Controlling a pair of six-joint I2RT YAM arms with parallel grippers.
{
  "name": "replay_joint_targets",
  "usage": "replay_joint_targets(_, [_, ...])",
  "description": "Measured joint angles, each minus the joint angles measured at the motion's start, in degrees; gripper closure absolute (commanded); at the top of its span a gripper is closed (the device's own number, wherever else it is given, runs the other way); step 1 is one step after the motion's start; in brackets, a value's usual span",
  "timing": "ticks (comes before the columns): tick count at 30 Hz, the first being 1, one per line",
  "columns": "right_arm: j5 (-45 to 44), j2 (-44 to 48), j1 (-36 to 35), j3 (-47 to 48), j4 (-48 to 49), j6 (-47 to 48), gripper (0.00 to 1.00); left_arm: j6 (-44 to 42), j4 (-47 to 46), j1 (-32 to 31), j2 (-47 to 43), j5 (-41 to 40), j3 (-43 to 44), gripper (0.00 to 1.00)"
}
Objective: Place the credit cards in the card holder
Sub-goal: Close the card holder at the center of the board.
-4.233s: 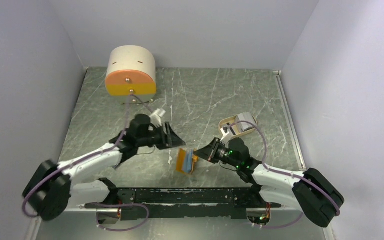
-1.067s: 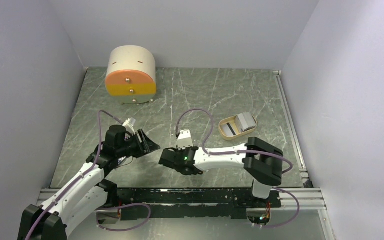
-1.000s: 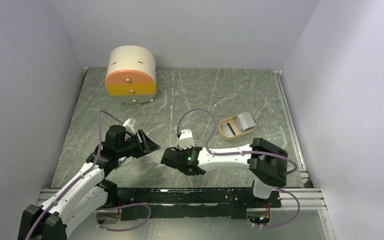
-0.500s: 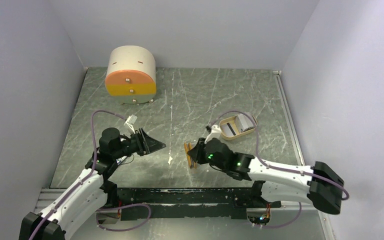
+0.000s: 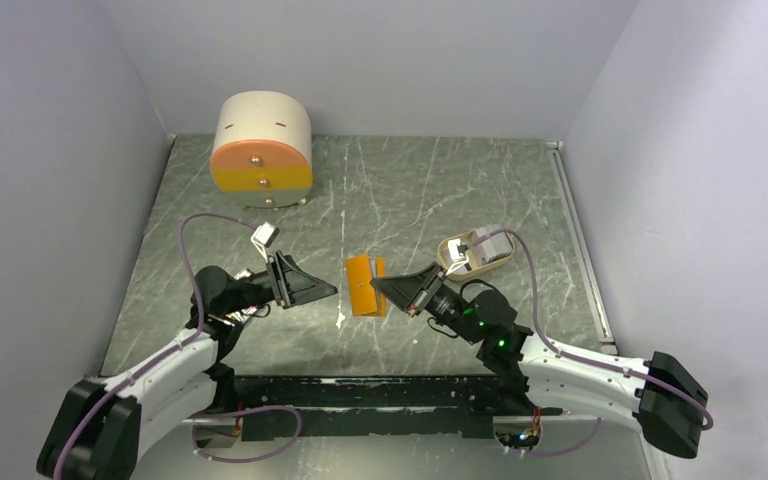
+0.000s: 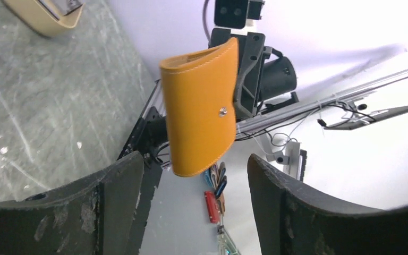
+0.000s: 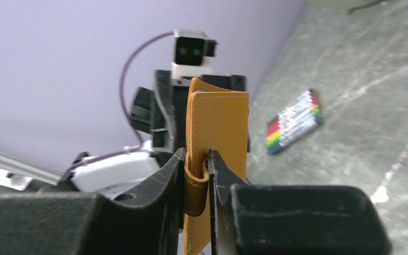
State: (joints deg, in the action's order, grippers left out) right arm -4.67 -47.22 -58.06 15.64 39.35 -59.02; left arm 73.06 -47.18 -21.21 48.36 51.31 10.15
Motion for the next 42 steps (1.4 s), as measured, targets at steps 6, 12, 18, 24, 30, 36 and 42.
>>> replay_joint_targets(6, [1.27,-2.78,0.0,-0.63,11.69,-4.74,1.0,8.59,-20.96,-2.99,10.08,1.01,-1.75,0.29])
replay_joint_targets(12, [2.78,-6.78,0.04,-0.66,18.45,-7.63,1.0,10.34,-27.28,-8.28,14.67,0.83,-1.62,0.35])
replay_joint_targets(18, [4.46,-9.33,0.04,-0.66,21.59,-8.72,1.0,9.77,-27.52,-9.18,15.04,0.31,-0.13,0.53])
replay_joint_targets(24, [5.75,-11.93,0.44,-0.52,23.5,-9.07,0.56,7.72,-26.91,-9.44,15.56,0.72,1.84,0.83])
replay_joint_targets(30, [5.64,-7.26,0.02,4.37,7.32,-6.34,0.37,-3.08,-11.39,-9.66,13.57,2.56,8.0,0.84])
replay_joint_targets(36, [3.56,-3.43,-0.02,5.9,-6.29,-4.74,0.35,-18.71,12.09,-9.79,10.27,2.62,14.29,0.78])
replay_joint_targets(42, [3.15,-5.66,-0.02,9.05,-13.88,-2.62,0.37,-29.77,27.54,-9.79,11.63,2.58,19.26,0.74])
